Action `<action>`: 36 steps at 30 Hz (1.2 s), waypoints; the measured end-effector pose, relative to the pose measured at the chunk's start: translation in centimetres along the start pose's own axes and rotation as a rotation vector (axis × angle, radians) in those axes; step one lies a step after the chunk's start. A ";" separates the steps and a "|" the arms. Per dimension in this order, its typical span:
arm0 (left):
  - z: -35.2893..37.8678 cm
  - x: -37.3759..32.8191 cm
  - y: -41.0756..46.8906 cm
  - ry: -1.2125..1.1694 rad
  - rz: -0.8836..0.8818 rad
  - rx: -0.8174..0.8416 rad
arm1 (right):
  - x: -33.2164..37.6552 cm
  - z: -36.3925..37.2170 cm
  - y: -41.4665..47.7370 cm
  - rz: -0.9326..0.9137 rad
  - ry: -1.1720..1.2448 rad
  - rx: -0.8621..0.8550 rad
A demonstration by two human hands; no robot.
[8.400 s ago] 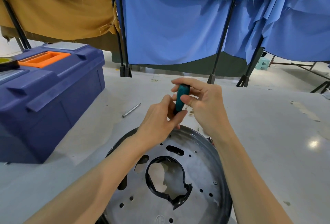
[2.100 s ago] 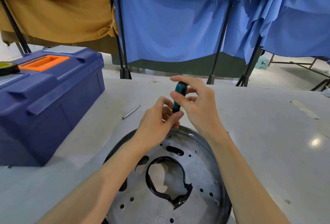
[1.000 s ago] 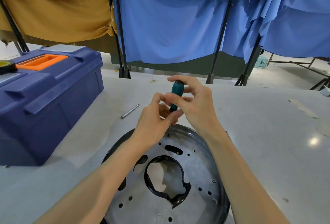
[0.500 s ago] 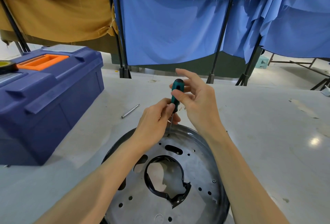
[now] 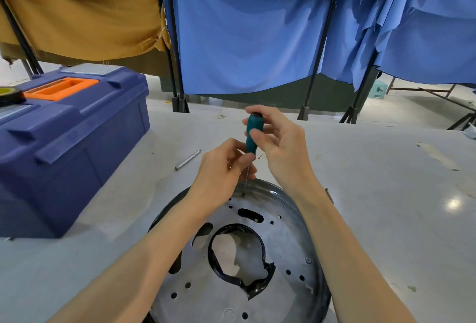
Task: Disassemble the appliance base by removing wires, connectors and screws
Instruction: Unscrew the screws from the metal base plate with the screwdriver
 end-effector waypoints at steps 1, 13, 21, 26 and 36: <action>-0.1 -0.1 -0.1 0.002 -0.014 -0.017 | 0.0 0.0 0.0 -0.002 -0.012 -0.009; 0.1 -0.3 -0.2 0.061 -0.009 0.009 | 0.2 0.0 -0.2 -0.013 -0.006 -0.012; 0.2 -0.1 -0.2 0.050 -0.005 0.025 | 0.1 0.1 -0.1 -0.008 0.044 0.021; 0.3 -0.6 -0.2 0.039 -0.004 0.032 | 0.1 0.0 -0.1 -0.014 -0.018 -0.014; 0.1 -0.7 -0.1 0.057 0.007 0.024 | 0.0 0.1 0.0 -0.015 -0.068 -0.033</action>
Point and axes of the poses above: each hand's wrist, its own y-axis towards the middle knuckle, its own z-axis out of the palm, x = y × z, the point moved 6 cm from there along y, towards the middle knuckle, and after that the axes turned 13 degrees about z, right-handed, at the moved point
